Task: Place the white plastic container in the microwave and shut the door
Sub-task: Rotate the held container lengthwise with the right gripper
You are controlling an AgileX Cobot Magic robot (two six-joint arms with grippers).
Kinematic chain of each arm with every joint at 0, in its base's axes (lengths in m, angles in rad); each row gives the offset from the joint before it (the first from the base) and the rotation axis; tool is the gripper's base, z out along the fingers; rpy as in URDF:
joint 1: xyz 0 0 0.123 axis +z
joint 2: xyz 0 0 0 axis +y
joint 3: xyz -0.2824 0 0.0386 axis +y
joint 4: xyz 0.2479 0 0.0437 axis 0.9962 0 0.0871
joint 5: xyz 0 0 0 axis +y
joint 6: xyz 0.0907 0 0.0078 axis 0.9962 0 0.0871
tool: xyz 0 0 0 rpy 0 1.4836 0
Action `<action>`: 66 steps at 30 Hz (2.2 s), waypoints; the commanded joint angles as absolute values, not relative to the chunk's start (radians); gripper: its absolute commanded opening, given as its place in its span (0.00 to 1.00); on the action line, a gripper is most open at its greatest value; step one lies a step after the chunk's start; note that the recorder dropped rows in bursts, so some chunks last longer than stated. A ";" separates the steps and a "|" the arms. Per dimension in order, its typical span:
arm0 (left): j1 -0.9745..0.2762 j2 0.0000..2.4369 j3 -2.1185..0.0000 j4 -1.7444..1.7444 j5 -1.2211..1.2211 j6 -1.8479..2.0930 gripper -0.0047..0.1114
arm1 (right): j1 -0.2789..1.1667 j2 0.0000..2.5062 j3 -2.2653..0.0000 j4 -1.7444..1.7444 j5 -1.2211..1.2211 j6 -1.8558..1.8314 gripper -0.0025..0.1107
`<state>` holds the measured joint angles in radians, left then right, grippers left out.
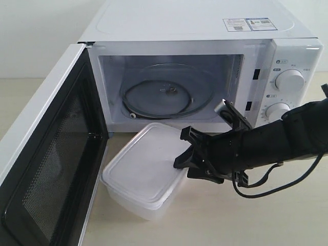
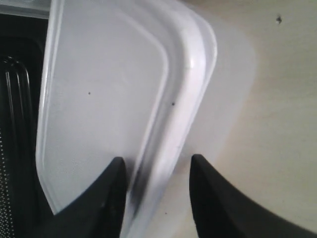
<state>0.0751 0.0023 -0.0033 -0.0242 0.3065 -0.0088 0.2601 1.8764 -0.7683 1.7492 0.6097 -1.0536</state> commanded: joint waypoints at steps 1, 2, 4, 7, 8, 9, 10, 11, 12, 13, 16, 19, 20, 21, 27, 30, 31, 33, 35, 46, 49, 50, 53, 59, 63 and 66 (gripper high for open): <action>0.078 0.000 0.000 -0.026 0.307 -0.010 0.07 | 0.267 1.893 -0.770 1.744 0.612 -1.065 0.21; 0.078 0.000 0.000 -0.026 0.307 -0.010 0.07 | 0.267 1.893 -0.770 1.744 0.614 -1.067 0.16; 0.078 0.000 0.000 -0.026 0.307 -0.010 0.07 | 0.267 1.893 -0.770 1.744 0.616 -1.083 0.03; 0.078 0.000 0.000 -0.026 0.307 -0.010 0.07 | 0.267 1.893 -0.770 1.744 0.616 -1.088 0.02; 0.078 0.000 0.000 -0.026 0.307 -0.010 0.07 | 0.267 1.893 -0.770 1.744 0.616 -1.090 0.02; 0.078 0.000 0.000 -0.026 0.307 -0.010 0.07 | 0.267 1.893 -0.770 1.744 0.616 -1.090 0.02; 0.078 0.000 0.000 -0.026 0.307 -0.010 0.07 | 0.267 1.888 -0.768 1.744 0.616 -1.093 0.02; 0.078 0.000 0.000 -0.026 0.307 -0.010 0.07 | 0.267 1.883 -0.768 1.744 0.613 -1.104 0.02; 0.078 0.000 0.000 -0.026 0.307 -0.010 0.07 | 0.267 1.875 -0.768 1.744 0.609 -1.110 0.02; 0.078 0.000 0.000 -0.026 0.307 -0.010 0.07 | 0.267 1.864 -0.768 1.744 0.607 -1.110 0.02; 0.078 0.000 0.000 -0.026 0.307 -0.010 0.07 | 0.267 1.817 -0.750 1.744 0.577 -1.110 0.02; 0.078 0.000 0.000 -0.026 0.307 -0.010 0.07 | 0.267 1.759 -0.718 1.744 0.519 -1.112 0.02; 0.078 0.000 0.000 -0.026 0.307 -0.010 0.07 | 0.267 1.740 -0.706 1.744 0.508 -1.112 0.02; 0.078 0.000 0.000 -0.026 0.307 -0.010 0.07 | 0.267 1.727 -0.696 1.744 0.508 -1.112 0.02; 0.078 0.000 0.000 -0.026 0.307 -0.010 0.07 | 0.279 1.632 -0.625 1.744 0.494 -1.106 0.02; 0.078 0.000 0.000 -0.026 0.307 -0.010 0.07 | 0.296 1.564 -0.582 1.744 0.453 -1.095 0.02; 0.078 0.000 0.000 -0.026 0.307 -0.010 0.07 | 0.307 1.543 -0.570 1.744 0.437 -1.093 0.02; 0.078 0.000 0.000 -0.026 0.307 -0.010 0.07 | 0.333 1.489 -0.546 1.744 0.414 -1.081 0.02; 0.078 0.000 0.000 -0.026 0.307 -0.010 0.07 | 0.363 1.445 -0.530 1.744 0.400 -1.063 0.02; 0.078 0.000 0.000 -0.026 0.307 -0.010 0.07 | 0.528 1.270 -0.500 1.744 0.334 -0.989 0.02; 0.078 0.000 0.000 -0.026 0.307 -0.010 0.07 | 0.528 1.248 -0.500 1.744 0.331 -0.993 0.02; 0.078 0.000 0.000 -0.026 0.307 -0.010 0.07 | 0.528 1.246 -0.500 1.744 0.329 -0.993 0.02; 0.078 0.000 0.000 -0.026 0.307 -0.010 0.07 | 0.533 1.246 -0.500 1.744 0.321 -0.993 0.02; 0.078 0.000 0.000 -0.026 0.307 -0.010 0.07 | 0.621 1.246 -0.500 1.744 0.132 -0.964 0.02; 0.078 0.000 0.000 -0.026 0.307 -0.010 0.07 | 0.696 1.246 -0.502 1.744 0.013 -0.924 0.02; 0.078 0.000 0.000 -0.026 0.307 -0.010 0.07 | 0.743 1.246 -0.502 1.744 -0.063 -0.888 0.02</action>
<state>0.0751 0.0023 -0.0033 -0.0242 0.3065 -0.0088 0.7088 1.2557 -0.5037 1.7412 0.0000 -0.9211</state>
